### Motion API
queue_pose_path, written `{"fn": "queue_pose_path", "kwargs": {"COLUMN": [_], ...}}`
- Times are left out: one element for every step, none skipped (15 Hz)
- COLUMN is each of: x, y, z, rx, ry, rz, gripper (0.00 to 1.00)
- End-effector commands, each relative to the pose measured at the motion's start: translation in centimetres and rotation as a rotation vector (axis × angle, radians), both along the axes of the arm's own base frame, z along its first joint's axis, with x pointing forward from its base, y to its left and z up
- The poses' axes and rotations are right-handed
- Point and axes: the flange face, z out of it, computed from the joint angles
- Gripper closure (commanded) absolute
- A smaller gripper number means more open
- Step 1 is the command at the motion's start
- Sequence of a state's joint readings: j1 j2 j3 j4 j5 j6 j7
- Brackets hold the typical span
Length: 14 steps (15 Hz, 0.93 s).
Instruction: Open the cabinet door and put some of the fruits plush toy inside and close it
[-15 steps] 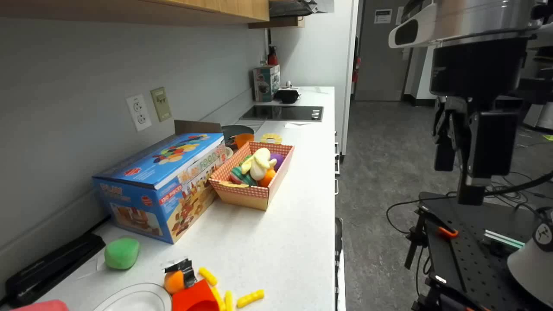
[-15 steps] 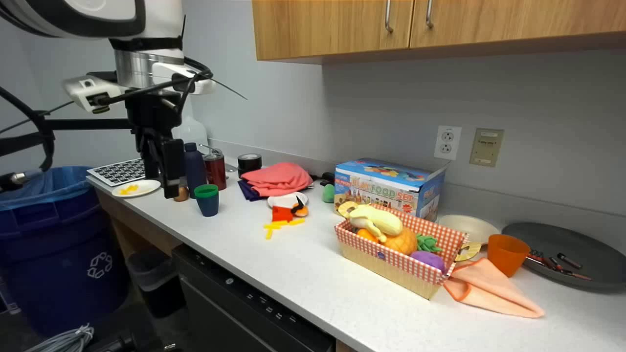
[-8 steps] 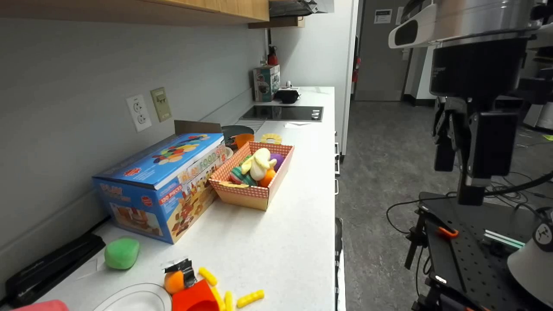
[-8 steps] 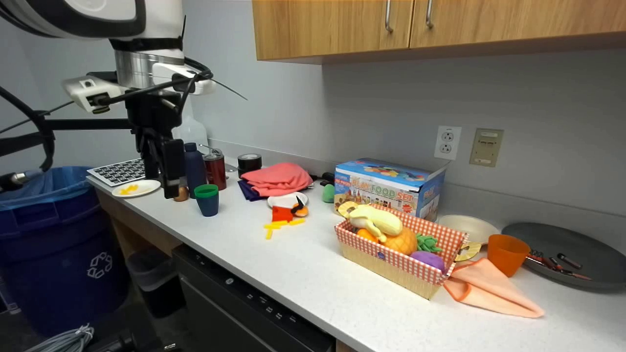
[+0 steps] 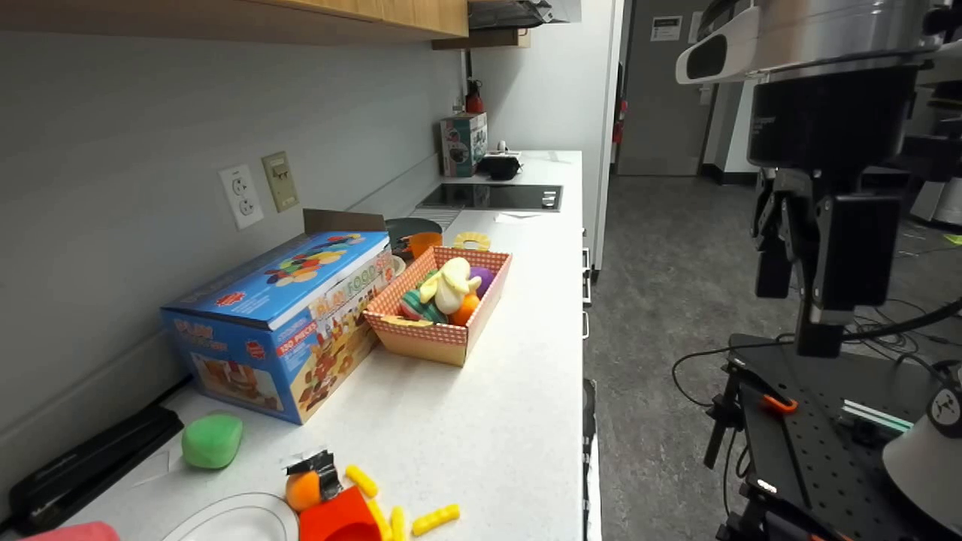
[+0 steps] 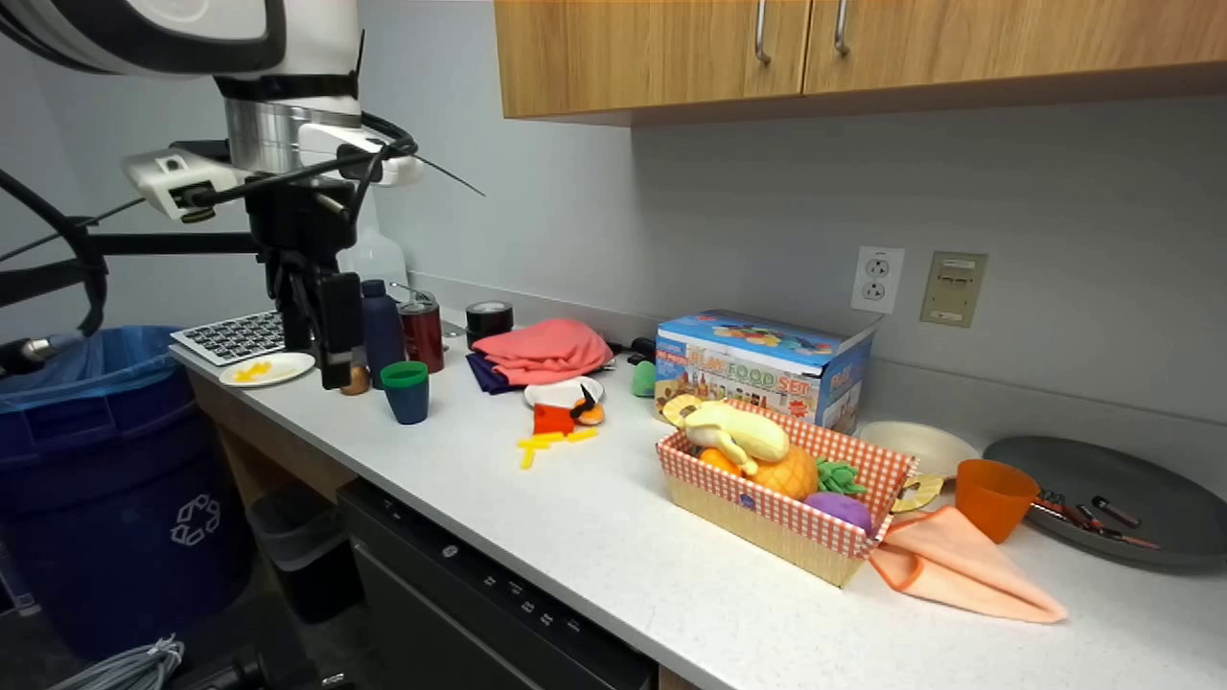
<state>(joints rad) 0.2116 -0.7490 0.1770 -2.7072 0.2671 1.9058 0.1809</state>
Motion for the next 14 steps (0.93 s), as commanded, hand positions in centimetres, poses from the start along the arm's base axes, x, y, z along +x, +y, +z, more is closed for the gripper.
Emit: {"fn": "queue_pose_path", "kwargs": {"x": [0.01, 0.01, 0.01, 0.01, 0.01, 0.01, 0.01, 0.01, 0.01, 0.01, 0.01, 0.01, 0.13, 0.25], "y": [-0.01, -0.01, -0.01, -0.01, -0.01, -0.01, -0.01, -0.01, -0.01, -0.01, -0.01, -0.01, -0.09, -0.20], "z": [0.05, 0.05, 0.05, 0.05, 0.05, 0.05, 0.05, 0.05, 0.05, 0.05, 0.05, 0.05, 0.01, -0.02], "rx": [0.000, 0.000, 0.000, 0.000, 0.000, 0.000, 0.000, 0.000, 0.000, 0.000, 0.000, 0.000, -0.019, -0.043], "ry": [0.001, 0.001, 0.001, 0.001, 0.001, 0.001, 0.001, 0.001, 0.001, 0.001, 0.001, 0.001, -0.021, -0.044], "rz": [0.000, 0.000, 0.000, 0.000, 0.000, 0.000, 0.000, 0.000, 0.000, 0.000, 0.000, 0.000, -0.011, -0.021], "gripper": [0.00, 0.00, 0.00, 0.00, 0.00, 0.00, 0.00, 0.00, 0.00, 0.00, 0.00, 0.00, 0.00, 0.00]}}
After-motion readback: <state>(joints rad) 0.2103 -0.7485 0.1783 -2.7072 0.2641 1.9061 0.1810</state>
